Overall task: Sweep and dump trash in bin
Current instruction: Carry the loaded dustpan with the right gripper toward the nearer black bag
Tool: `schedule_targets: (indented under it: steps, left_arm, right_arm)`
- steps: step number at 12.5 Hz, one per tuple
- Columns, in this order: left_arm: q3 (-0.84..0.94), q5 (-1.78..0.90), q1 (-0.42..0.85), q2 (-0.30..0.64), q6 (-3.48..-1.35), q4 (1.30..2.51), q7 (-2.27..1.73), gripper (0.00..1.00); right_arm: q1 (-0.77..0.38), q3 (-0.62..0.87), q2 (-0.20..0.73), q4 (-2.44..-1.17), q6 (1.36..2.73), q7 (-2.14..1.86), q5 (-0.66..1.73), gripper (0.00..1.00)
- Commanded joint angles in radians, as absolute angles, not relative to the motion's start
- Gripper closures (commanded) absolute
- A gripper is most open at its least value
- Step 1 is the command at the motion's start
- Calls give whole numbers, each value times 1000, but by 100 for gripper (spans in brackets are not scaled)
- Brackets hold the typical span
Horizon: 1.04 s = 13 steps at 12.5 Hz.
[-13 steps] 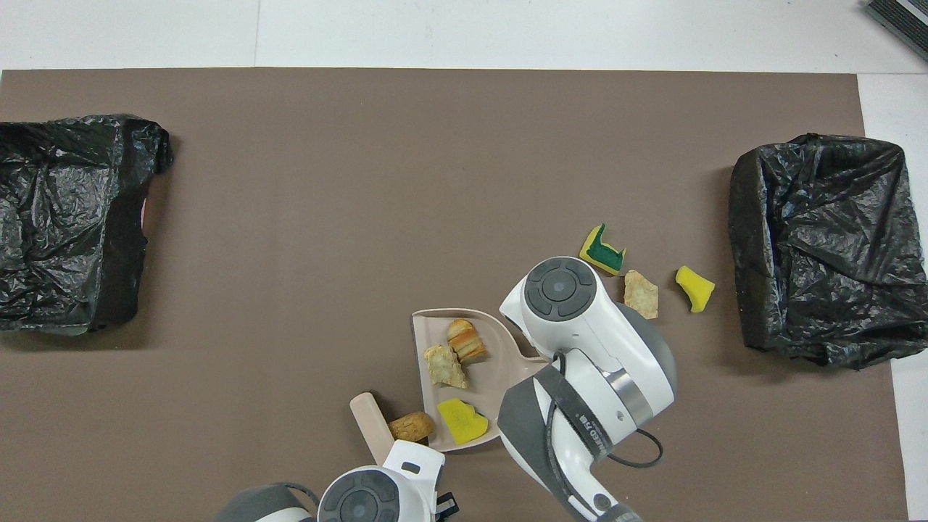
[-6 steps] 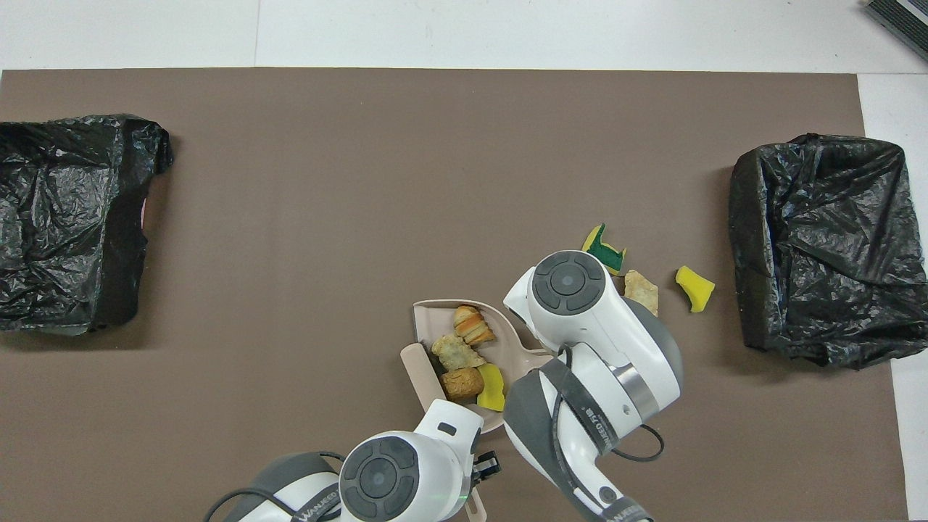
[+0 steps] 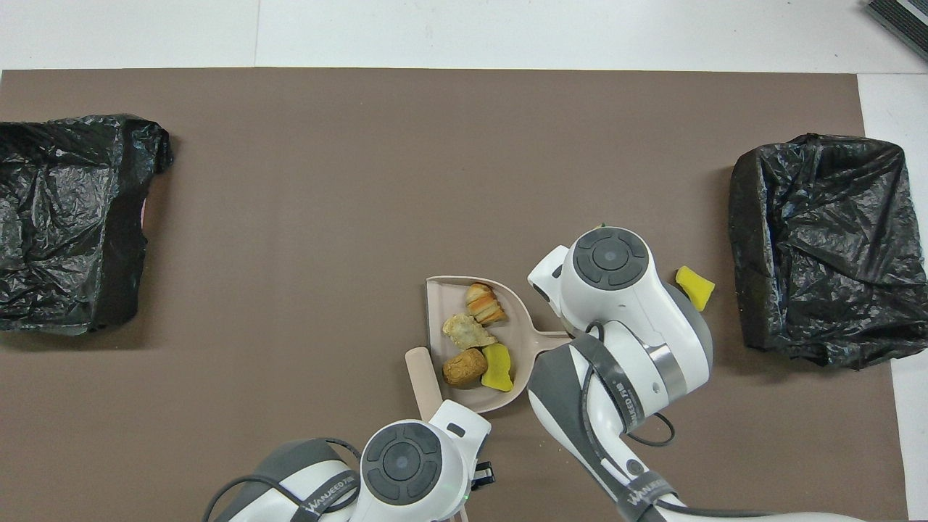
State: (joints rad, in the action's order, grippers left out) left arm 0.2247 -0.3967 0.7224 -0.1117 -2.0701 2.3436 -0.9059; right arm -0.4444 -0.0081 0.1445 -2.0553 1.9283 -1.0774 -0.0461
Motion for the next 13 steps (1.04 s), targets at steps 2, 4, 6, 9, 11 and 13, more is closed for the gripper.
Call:
schedule_targets:
  steps: [2, 4, 6, 9, 11, 13]
  left_arm:
    - [221, -286, 712, -123, -1941, 2295, -891, 100]
    - [225, -252, 725, -149, -1895, 2302, -919, 100]
    - [229, -252, 761, -175, -1902, 2325, -957, 100]
    - [232, -252, 820, -239, -1989, 2422, -976, 100]
    - [232, -255, 857, -244, -2022, 2456, -991, 100]
    - [232, -261, 859, -244, -2057, 2462, -992, 100]
  right_arm:
    - [-416, -2, 146, -2034, 1942, -1112, 3, 100]
    - [-404, -2, 143, -2011, 1927, -1114, 8, 100]
    - [-388, -2, 137, -1981, 1892, -1121, 8, 100]
    - [-321, -3, 130, -1918, 1798, -1208, 8, 100]
    - [-258, -5, 129, -1878, 1744, -1284, 6, 100]
    - [-209, -6, 130, -1830, 1706, -1327, 5, 100]
